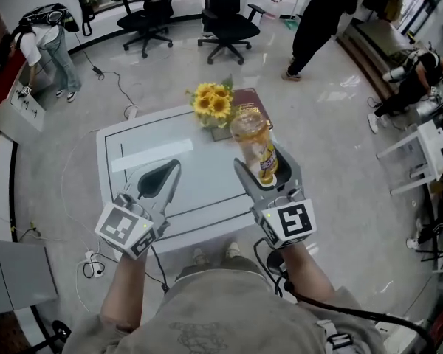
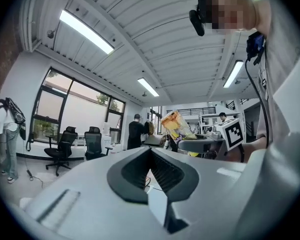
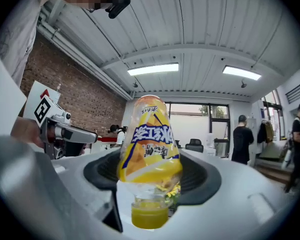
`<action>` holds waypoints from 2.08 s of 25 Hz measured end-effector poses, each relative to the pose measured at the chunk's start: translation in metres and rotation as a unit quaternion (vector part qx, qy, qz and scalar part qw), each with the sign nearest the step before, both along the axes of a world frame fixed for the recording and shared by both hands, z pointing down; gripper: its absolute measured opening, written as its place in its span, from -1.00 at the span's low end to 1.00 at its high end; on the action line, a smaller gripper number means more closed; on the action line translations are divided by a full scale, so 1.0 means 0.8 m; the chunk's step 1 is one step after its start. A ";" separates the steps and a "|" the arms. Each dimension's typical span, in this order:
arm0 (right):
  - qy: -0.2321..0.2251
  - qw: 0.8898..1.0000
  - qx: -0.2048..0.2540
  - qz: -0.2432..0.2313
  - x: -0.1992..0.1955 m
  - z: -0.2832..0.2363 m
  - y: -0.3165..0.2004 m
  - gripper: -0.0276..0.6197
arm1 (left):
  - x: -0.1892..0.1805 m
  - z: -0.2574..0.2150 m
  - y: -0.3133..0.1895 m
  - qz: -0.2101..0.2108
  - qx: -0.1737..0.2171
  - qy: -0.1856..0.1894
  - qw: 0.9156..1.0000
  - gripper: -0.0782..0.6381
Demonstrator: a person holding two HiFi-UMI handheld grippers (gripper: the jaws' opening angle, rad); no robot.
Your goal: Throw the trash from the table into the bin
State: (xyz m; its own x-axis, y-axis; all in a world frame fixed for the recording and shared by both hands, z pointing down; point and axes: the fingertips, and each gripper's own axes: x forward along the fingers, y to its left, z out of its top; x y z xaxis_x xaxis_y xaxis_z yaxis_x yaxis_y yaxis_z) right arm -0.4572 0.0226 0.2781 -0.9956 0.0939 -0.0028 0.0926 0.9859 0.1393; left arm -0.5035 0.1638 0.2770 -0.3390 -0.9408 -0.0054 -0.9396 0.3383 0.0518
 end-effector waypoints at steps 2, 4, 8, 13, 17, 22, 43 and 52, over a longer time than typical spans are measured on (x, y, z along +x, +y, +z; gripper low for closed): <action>-0.006 0.999 0.002 0.035 0.020 -0.004 -0.020 0.07 | 0.012 0.002 -0.023 0.034 0.007 0.002 0.999 -0.79; -0.005 0.998 0.005 0.069 0.043 -0.005 -0.043 0.07 | 0.028 0.003 -0.051 0.073 0.011 0.006 0.997 -0.79; 0.006 0.989 0.021 0.147 0.105 -0.009 -0.096 0.07 | 0.073 0.001 -0.117 0.160 0.020 0.010 0.987 -0.79; 0.008 0.964 0.034 0.265 0.218 -0.014 -0.170 0.07 | 0.152 -0.004 -0.206 0.271 0.032 0.014 0.962 -0.79; -0.001 0.931 0.039 0.362 0.329 -0.021 -0.217 0.07 | 0.236 -0.011 -0.274 0.363 0.044 0.009 0.931 -0.79; -0.013 0.889 0.045 0.456 0.479 -0.037 -0.242 0.07 | 0.354 -0.030 -0.338 0.451 0.058 0.014 0.891 -0.79; -0.034 0.849 0.018 0.528 0.842 -0.007 -0.310 0.07 | 0.662 -0.010 -0.452 0.493 0.014 0.022 0.869 -0.79; -0.032 0.859 0.011 0.511 0.891 0.000 -0.331 0.07 | 0.717 -0.026 -0.479 0.481 0.020 0.027 0.876 -0.79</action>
